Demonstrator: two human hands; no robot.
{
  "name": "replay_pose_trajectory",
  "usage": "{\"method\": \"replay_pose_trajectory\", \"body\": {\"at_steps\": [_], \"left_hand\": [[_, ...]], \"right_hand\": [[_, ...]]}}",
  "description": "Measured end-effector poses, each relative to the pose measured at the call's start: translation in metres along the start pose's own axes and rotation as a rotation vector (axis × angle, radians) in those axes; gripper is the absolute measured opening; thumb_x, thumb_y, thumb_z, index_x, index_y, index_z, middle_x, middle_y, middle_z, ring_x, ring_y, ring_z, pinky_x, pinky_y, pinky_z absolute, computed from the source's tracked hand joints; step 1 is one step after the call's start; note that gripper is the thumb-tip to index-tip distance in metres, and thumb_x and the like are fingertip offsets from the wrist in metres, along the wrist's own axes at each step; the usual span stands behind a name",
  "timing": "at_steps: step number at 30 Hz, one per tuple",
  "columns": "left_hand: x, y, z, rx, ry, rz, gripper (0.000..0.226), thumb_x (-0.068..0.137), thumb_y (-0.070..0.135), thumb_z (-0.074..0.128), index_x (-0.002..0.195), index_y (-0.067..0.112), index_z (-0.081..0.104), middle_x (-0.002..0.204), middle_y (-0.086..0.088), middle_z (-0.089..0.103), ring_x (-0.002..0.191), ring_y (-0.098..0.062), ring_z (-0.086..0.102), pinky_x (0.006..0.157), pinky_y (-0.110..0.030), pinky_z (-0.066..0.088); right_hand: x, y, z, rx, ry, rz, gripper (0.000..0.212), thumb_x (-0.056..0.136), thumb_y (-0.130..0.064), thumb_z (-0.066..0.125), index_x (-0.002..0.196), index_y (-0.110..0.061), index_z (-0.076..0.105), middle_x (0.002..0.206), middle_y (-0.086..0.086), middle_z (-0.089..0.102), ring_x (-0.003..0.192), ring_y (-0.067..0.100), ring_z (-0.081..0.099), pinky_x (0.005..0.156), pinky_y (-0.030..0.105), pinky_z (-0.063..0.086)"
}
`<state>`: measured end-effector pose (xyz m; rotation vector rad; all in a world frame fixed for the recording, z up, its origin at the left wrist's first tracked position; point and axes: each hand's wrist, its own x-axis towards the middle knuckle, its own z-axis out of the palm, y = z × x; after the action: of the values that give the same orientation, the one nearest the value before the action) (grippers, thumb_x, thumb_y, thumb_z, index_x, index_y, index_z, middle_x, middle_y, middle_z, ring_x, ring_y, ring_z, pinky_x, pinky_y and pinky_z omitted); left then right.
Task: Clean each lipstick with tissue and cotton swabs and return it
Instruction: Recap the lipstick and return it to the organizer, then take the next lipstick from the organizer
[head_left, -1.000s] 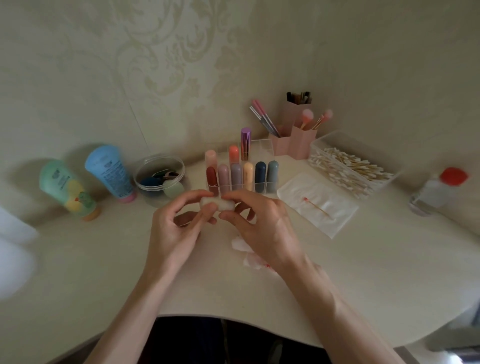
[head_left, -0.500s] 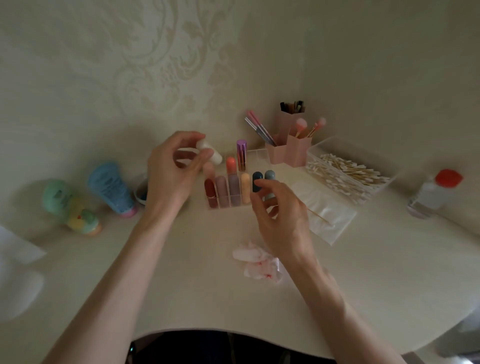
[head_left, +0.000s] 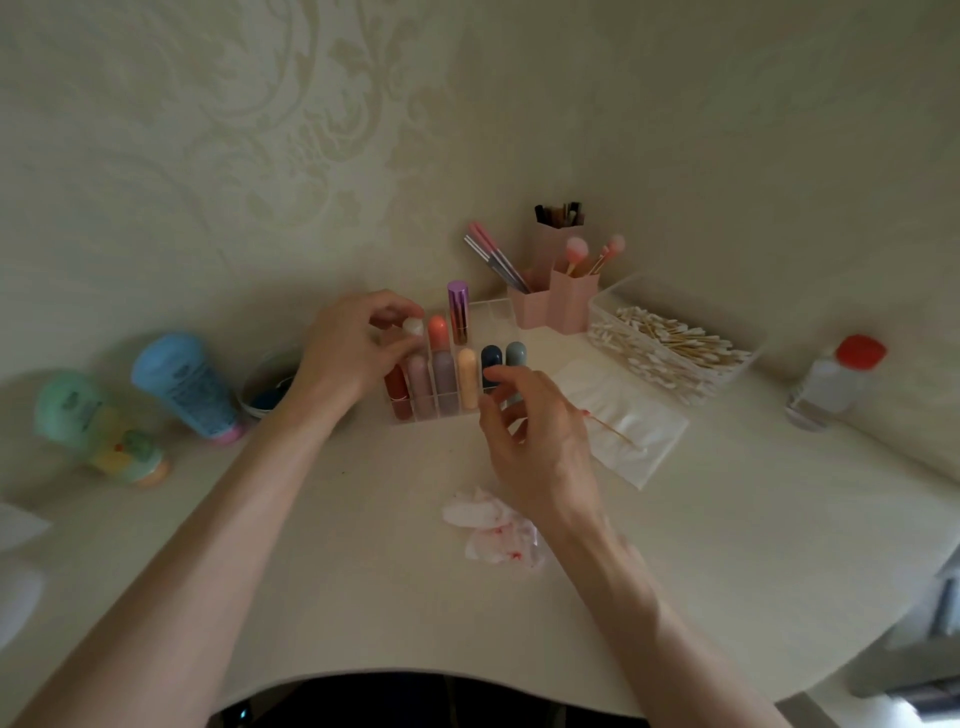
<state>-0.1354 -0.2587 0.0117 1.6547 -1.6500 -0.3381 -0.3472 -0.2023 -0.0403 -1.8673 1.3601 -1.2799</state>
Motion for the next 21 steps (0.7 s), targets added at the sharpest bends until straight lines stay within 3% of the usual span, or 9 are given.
{"method": "replay_pose_trajectory", "body": {"at_steps": [5, 10, 14, 16, 21], "left_hand": [[0.004, 0.006, -0.004, 0.006, -0.068, -0.032, 0.028, 0.088, 0.015, 0.080, 0.108, 0.033, 0.072, 0.099, 0.011, 0.071, 0.094, -0.006, 0.066, 0.076, -0.021, 0.047], [0.009, 0.013, -0.008, 0.118, -0.150, -0.033, 0.024, 0.091, 0.015, 0.076, 0.100, 0.037, 0.069, 0.094, 0.020, 0.065, 0.096, -0.006, 0.063, 0.073, -0.011, 0.038], [0.012, 0.022, -0.007, 0.101, -0.157, -0.022, 0.028, 0.083, 0.031, 0.085, 0.108, 0.035, 0.073, 0.098, 0.018, 0.068, 0.097, -0.005, 0.061, 0.073, -0.016, 0.040], [0.014, 0.026, -0.004, 0.132, -0.140, -0.017, 0.029, 0.084, 0.036, 0.084, 0.111, 0.034, 0.075, 0.099, 0.021, 0.067, 0.099, -0.006, 0.060, 0.077, -0.024, 0.040], [0.015, 0.033, -0.004, 0.143, -0.092, -0.022, 0.010, 0.085, 0.037, 0.082, 0.091, 0.038, 0.075, 0.093, 0.027, 0.063, 0.099, -0.004, 0.060, 0.086, -0.032, 0.044]], "right_hand": [[0.000, -0.001, 0.001, 0.009, -0.011, 0.006, 0.023, 0.104, -0.032, 0.061, 0.123, -0.023, 0.070, 0.104, -0.010, 0.067, 0.085, 0.001, 0.063, 0.069, 0.014, 0.049], [0.000, 0.000, 0.000, 0.007, -0.020, 0.013, 0.025, 0.104, -0.035, 0.059, 0.124, -0.025, 0.069, 0.104, -0.012, 0.066, 0.086, -0.001, 0.062, 0.069, 0.013, 0.049], [0.000, -0.004, 0.000, 0.015, -0.024, 0.030, 0.034, 0.101, -0.047, 0.051, 0.122, -0.028, 0.068, 0.102, -0.013, 0.066, 0.085, 0.000, 0.062, 0.068, 0.013, 0.048], [-0.001, -0.003, 0.001, 0.011, -0.024, 0.026, 0.030, 0.102, -0.043, 0.053, 0.123, -0.028, 0.068, 0.102, -0.013, 0.066, 0.085, 0.000, 0.062, 0.067, 0.012, 0.048], [0.001, 0.000, 0.001, -0.007, -0.018, 0.016, 0.025, 0.104, -0.034, 0.059, 0.125, -0.026, 0.068, 0.105, -0.012, 0.066, 0.084, 0.001, 0.063, 0.068, 0.012, 0.048]]}}
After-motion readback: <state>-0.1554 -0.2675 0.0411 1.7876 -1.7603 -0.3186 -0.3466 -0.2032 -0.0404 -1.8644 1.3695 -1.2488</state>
